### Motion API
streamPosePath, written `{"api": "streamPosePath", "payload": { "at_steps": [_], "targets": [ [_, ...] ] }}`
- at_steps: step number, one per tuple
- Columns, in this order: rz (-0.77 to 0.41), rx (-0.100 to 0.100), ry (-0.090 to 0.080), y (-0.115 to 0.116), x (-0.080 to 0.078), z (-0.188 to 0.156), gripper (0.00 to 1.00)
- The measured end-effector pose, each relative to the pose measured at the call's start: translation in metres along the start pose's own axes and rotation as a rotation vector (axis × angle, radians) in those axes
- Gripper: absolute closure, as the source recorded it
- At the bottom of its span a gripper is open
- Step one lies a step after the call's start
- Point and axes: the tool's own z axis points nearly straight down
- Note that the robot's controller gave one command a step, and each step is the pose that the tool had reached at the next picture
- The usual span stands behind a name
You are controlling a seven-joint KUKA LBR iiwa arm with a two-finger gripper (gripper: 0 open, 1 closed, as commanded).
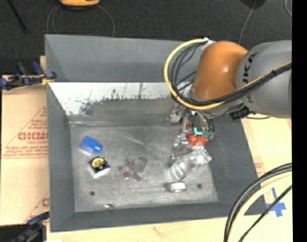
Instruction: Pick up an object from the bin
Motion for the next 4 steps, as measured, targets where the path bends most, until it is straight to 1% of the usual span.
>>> {"api": "streamPosePath", "payload": {
  "at_steps": [1, 2, 3, 4],
  "targets": [
    [-0.017, -0.001, -0.001, -0.031, 0.042, 0.062, 0.0],
    [-0.081, -0.012, -0.009, -0.036, 0.039, 0.072, 0.0],
    [-0.146, 0.003, 0.004, -0.054, 0.043, 0.073, 0.0],
    [-0.567, 0.009, -0.025, -0.037, 0.083, 0.078, 0.0]
  ]
}}
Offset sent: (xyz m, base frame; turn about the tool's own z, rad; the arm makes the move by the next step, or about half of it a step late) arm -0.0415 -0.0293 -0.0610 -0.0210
